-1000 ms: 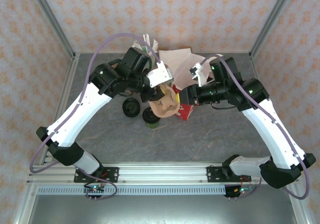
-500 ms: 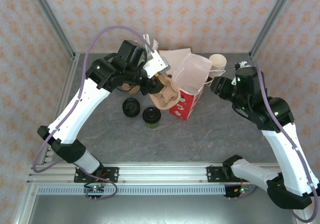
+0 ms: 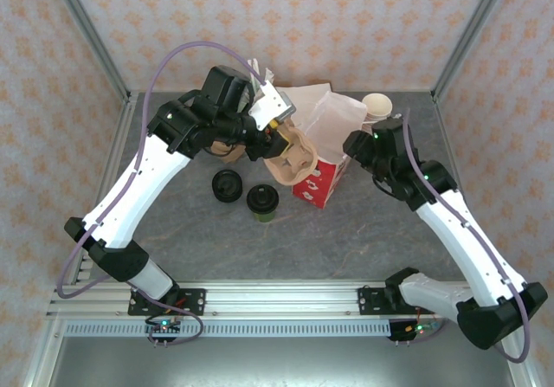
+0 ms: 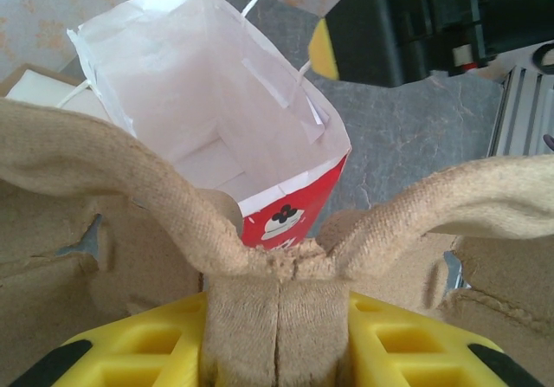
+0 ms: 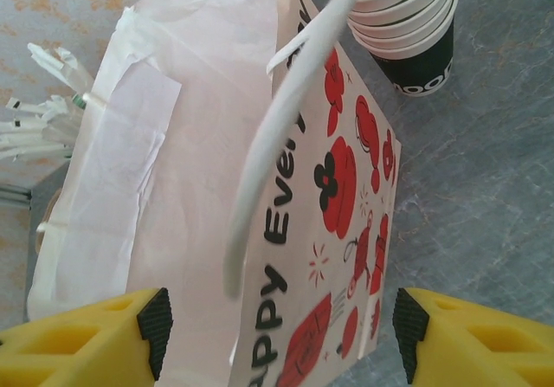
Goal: Pack the takeout coffee
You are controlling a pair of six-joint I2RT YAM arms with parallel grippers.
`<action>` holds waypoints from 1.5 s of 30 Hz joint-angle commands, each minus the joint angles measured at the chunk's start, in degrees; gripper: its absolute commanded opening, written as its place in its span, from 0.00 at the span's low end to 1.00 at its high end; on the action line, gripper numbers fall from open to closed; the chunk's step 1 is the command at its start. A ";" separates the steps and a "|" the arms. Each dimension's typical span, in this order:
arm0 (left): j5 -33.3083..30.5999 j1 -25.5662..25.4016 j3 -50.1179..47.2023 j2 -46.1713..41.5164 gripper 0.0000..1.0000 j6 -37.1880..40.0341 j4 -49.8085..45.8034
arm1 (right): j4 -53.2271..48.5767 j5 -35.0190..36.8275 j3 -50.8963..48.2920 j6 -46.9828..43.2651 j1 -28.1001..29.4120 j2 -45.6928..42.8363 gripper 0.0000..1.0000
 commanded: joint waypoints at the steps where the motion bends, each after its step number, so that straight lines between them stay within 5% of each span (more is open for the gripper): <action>1: 1.47 0.29 1.34 -0.46 0.36 -1.02 1.52 | 4.51 -0.22 -0.91 1.67 -0.96 1.03 0.71; 17: 2.77 0.29 2.12 -0.53 0.35 -1.56 2.32 | 8.01 -3.44 -2.11 1.33 -1.93 6.42 0.47; 28: 4.80 0.29 4.06 0.24 0.35 -2.56 1.86 | 5.04 -6.39 0.40 -3.20 -2.14 7.97 0.08; 45: 18.22 -3.71 9.33 4.64 0.35 -6.88 -0.99 | -15.84 -20.60 9.11 -21.94 -2.21 3.51 0.05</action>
